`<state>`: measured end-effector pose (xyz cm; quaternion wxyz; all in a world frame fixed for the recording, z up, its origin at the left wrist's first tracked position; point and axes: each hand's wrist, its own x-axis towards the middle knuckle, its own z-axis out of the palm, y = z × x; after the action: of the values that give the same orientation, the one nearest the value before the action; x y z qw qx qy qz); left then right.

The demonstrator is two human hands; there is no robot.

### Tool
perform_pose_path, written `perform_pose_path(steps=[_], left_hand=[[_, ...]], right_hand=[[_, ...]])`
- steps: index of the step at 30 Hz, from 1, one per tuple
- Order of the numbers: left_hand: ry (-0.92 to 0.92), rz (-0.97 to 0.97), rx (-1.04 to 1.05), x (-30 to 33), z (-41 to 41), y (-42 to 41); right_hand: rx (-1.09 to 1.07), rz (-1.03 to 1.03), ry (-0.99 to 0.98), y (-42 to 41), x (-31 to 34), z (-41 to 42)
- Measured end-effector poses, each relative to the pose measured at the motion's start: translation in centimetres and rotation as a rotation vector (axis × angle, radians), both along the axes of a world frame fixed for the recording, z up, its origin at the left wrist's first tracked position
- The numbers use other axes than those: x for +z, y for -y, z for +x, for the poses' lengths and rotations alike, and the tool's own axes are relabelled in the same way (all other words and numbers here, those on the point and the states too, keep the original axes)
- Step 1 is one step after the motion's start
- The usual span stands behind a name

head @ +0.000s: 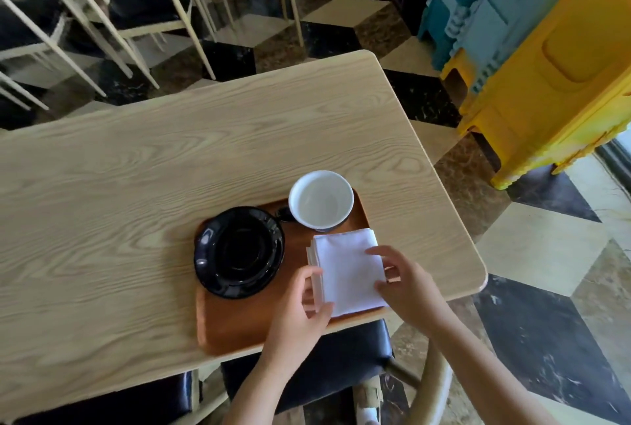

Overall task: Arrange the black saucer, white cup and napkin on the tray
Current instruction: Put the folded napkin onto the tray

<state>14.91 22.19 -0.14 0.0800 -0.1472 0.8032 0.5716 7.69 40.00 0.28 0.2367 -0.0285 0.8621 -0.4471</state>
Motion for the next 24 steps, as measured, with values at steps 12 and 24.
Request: perform_pose_path(steps=[12, 24], left_hand=[[-0.127, -0.521, -0.173, -2.0, 1.3, 0.1], [-0.197, -0.844, -0.342, -2.4, 1.2, 0.5]], right_hand=[[0.286, 0.413, -0.370, 1.2, -0.9, 1.6], [0.434, 0.601, -0.617, 0.9, -2.0, 2.6]])
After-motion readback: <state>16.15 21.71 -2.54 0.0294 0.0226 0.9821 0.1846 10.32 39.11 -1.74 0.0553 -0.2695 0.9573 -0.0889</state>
